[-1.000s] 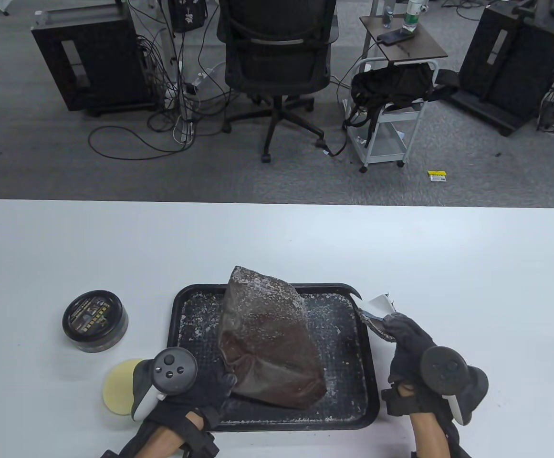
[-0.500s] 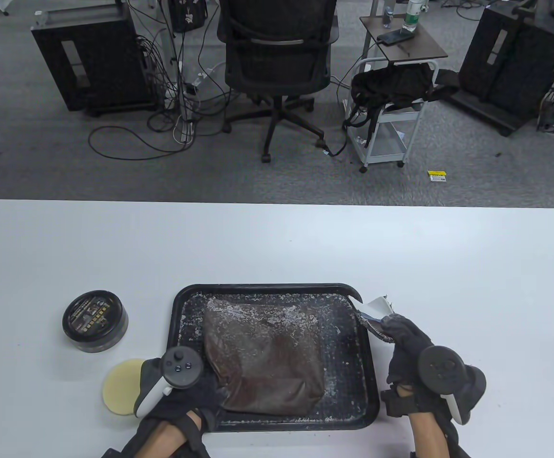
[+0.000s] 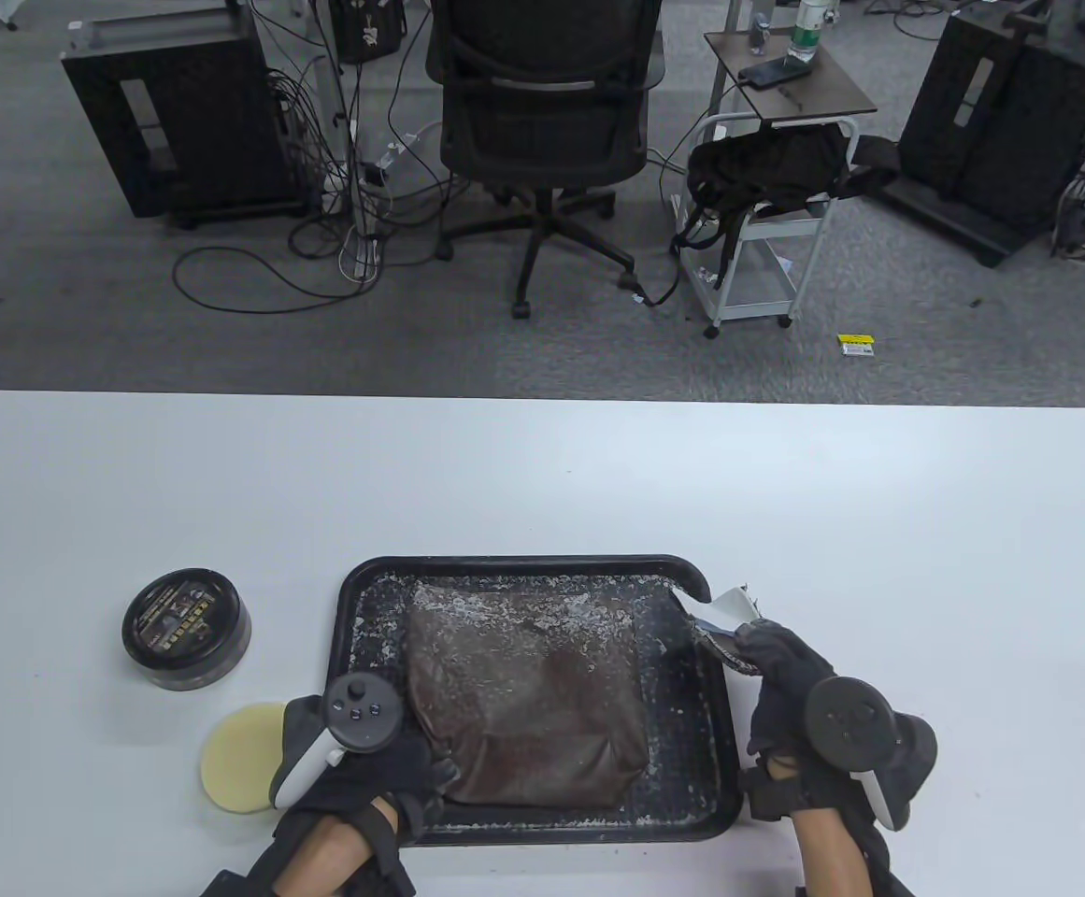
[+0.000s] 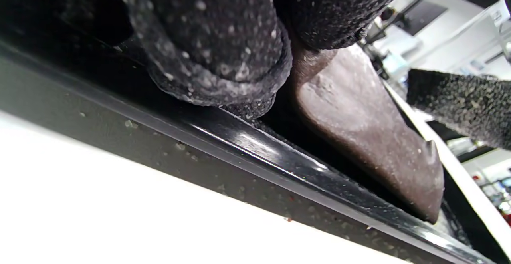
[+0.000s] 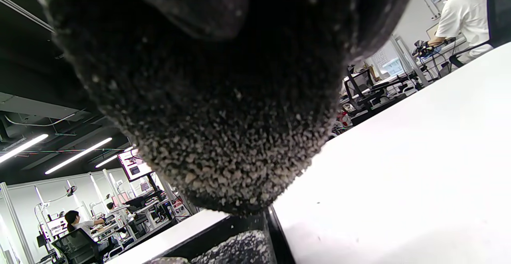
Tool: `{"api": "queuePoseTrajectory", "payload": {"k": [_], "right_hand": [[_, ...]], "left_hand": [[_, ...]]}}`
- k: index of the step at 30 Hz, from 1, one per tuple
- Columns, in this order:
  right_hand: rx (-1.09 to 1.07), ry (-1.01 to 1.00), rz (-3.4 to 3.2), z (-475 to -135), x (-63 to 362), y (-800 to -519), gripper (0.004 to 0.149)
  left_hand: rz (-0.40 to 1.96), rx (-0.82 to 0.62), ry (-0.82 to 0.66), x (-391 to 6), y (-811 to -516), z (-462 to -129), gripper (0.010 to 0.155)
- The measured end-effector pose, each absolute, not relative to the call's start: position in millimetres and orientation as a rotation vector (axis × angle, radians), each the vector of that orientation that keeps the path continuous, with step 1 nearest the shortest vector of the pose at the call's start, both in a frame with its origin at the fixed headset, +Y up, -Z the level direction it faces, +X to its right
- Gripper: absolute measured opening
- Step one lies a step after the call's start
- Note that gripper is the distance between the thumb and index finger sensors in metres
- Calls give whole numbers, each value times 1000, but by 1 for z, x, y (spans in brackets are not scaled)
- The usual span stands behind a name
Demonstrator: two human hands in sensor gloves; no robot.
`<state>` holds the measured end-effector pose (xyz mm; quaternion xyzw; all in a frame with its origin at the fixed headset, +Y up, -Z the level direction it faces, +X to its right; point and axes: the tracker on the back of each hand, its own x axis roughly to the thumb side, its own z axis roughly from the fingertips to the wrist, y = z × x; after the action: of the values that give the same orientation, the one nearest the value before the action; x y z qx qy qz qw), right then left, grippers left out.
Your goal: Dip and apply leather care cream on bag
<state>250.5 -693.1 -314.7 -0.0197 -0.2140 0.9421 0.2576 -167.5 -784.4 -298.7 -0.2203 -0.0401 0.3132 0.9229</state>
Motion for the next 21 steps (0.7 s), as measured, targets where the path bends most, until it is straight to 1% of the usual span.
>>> {"api": "queuePoseTrajectory", "payload": {"k": [6, 10, 15, 18, 21], "right_hand": [[-52, -586, 2551, -315, 251, -694, 46], [-48, -596, 2546, -316, 251, -694, 46], [-46, -599, 2545, -315, 250, -695, 46], [-46, -599, 2545, -315, 250, -695, 46], [-33, -609, 2543, -314, 249, -694, 46]], "left_hand": [[501, -400, -70, -155, -778, -295, 63], [360, -340, -19, -150, -771, -289, 70], [274, -331, 44, -155, -768, -287, 77], [241, -336, 67, -160, -767, -287, 77], [227, -310, 83, -168, -762, -287, 77]]}}
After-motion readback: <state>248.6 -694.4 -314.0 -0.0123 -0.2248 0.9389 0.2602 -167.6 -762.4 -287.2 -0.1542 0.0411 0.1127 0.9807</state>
